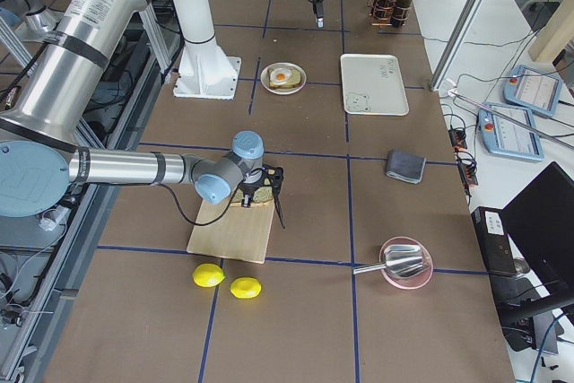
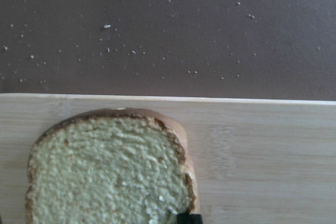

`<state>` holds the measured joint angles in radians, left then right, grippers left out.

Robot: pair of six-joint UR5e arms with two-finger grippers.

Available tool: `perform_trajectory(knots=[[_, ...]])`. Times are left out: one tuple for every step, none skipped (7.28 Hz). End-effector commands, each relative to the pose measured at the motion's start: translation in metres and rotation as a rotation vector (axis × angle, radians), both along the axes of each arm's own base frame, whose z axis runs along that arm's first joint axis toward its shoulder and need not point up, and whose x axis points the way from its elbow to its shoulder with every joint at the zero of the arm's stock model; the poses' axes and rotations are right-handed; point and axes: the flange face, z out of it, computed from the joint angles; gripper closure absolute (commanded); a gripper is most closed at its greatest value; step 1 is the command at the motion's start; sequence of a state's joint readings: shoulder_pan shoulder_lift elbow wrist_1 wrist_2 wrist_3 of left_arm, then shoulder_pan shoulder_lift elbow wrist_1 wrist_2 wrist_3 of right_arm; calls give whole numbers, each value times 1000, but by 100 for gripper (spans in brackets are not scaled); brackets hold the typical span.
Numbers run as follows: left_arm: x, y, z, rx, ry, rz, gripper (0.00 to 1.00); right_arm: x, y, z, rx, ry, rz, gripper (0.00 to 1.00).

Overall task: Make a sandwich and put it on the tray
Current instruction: 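Grasp the bread slice edge with the right gripper and lift it upright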

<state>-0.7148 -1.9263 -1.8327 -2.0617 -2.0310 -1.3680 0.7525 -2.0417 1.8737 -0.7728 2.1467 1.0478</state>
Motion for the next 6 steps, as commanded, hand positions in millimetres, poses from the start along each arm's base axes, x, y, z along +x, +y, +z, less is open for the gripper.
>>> perform_trajectory(knots=[[0,0,0,1,-1,0,0,-1,-1,-13,29,-43,-4,100],[2,-2,3,-3,-5,0,0,-2,0,-18,38,-82,-19,100],[2,-2,3,-3,-6,-1,0,-1,0,-22,46,-95,-19,100],[4,-3,4,-5,-8,1,0,0,-1,-28,64,-126,-23,100],[5,-5,6,-2,-16,-11,0,10,-1,-34,74,-182,-20,100],[6,-6,8,-2,-20,-15,0,27,-6,-41,76,-236,1,100]])
